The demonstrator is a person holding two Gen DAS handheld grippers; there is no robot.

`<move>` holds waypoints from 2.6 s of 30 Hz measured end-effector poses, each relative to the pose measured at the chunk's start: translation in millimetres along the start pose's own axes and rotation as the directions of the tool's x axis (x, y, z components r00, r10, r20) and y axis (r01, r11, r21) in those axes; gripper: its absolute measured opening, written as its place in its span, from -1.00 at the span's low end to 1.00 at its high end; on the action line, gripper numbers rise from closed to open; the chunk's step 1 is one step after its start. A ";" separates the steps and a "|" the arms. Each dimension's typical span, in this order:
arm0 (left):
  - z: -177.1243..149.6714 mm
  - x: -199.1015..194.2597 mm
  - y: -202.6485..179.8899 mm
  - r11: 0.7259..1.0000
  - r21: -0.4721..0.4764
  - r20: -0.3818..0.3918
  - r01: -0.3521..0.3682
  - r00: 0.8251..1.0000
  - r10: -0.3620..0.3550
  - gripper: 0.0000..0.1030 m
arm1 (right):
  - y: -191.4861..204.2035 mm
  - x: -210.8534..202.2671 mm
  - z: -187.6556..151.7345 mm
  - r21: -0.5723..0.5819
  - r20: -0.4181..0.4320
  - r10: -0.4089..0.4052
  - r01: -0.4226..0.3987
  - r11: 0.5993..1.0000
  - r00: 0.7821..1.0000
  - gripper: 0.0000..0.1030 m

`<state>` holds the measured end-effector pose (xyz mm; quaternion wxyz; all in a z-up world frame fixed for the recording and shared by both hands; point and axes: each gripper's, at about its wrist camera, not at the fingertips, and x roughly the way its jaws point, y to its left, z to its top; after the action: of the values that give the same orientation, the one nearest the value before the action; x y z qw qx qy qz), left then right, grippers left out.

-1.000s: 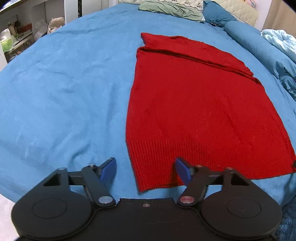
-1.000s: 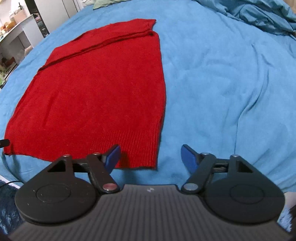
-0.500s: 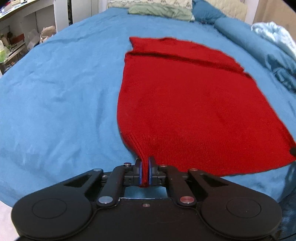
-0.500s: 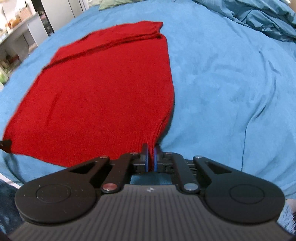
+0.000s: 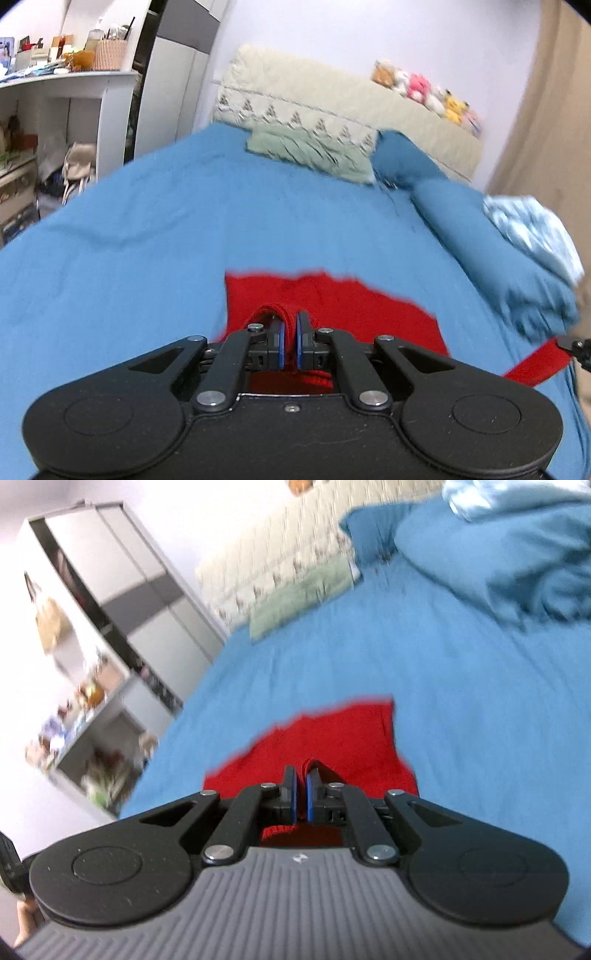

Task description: Fold small clothes

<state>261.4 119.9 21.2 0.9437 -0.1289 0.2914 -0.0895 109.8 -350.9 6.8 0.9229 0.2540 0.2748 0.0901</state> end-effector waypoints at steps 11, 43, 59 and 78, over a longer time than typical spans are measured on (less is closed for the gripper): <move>37.8 222.6 20.7 0.990 -0.093 -0.097 -0.109 0.990 0.100 -0.89 | -94.8 241.0 91.8 0.113 -0.040 -0.098 0.102 0.988 0.994 -0.61; -51.6 263.5 15.5 0.978 0.150 -0.221 -0.145 0.959 0.176 1.00 | -78.7 309.6 -35.0 -0.320 -0.096 -0.318 0.273 0.907 0.943 0.86; -27.9 212.0 -64.6 0.961 0.259 -0.261 -0.094 0.951 0.163 1.00 | -60.1 206.4 0.0 -0.334 -0.049 -0.345 0.311 0.890 0.937 0.88; -81.5 287.2 -122.4 0.968 0.247 -0.394 -0.035 0.909 0.134 1.00 | -101.7 241.2 -60.8 -0.338 -0.075 -0.333 0.290 0.895 0.940 0.05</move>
<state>437.1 -82.1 -158.8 0.8737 0.0175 0.4742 -0.1069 279.7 -338.5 -201.1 0.9342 0.0459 0.3536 0.0011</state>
